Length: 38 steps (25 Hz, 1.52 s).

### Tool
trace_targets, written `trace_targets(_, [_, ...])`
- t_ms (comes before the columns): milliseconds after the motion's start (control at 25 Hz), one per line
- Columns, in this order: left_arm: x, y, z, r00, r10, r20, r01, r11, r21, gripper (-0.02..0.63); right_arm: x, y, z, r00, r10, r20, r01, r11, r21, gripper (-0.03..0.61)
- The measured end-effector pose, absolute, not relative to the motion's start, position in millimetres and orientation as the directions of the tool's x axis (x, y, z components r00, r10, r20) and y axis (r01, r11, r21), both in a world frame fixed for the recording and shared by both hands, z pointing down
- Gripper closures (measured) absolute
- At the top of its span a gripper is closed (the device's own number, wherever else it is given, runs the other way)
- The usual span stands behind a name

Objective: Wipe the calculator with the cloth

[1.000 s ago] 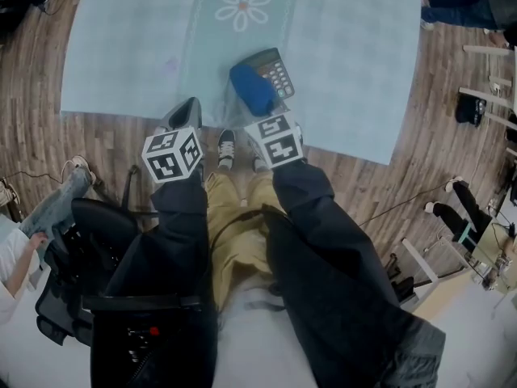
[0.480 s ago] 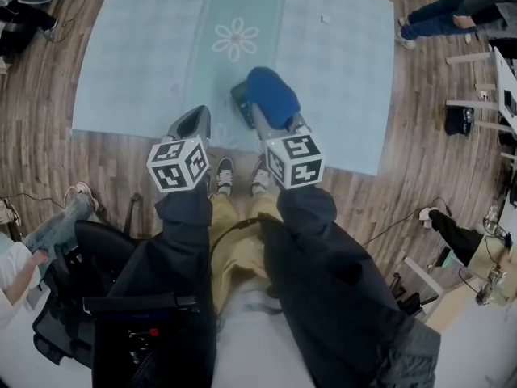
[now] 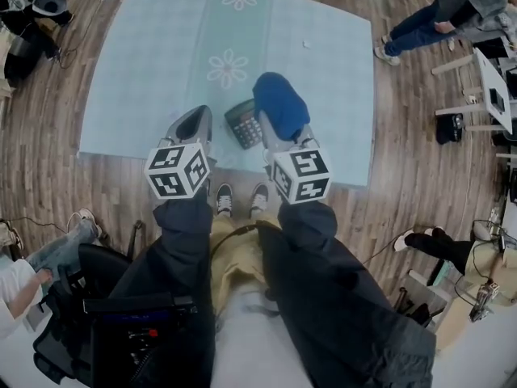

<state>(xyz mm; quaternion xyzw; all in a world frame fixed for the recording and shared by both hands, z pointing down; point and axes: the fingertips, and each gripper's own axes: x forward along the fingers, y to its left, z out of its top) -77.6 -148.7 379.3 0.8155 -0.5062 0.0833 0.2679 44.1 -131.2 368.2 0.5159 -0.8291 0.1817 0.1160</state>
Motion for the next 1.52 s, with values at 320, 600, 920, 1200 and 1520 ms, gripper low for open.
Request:
trace_targets(320, [-52,-163,329,0.510,-0.793,0.334,-0.855,-0.422,0.302,0.615,68,-142,314,-0.394,-0.871,0.292,-0.919,0.371,-0.134,0.520])
trace_targets(600, [-34,-174,289,0.535,-0.804,0.259,-0.840,-0.471,0.271,0.615,81,-148,275,-0.373,-0.901,0.223,-0.928,0.362,-0.092,0.520])
trace_targets(920, [-6,-181,247,0.571,-0.802,0.173,-0.817,-0.535,0.216,0.615,91,-155,233,-0.361,-0.922,0.142,-0.933,0.356,-0.058,0.520])
trace_targets(1200, [21,-184,215,0.609,-0.785,0.109,-0.790,-0.589,0.173,0.615,107,-157,200,-0.330,-0.941,0.071,-0.944,0.329,-0.023,0.522])
trace_targets(1520, [28,-182,198,0.606,-0.793,0.061,-0.792,-0.596,0.133,0.615,115,-152,175,-0.318,-0.948,0.005,-0.948,0.318,-0.003,0.522])
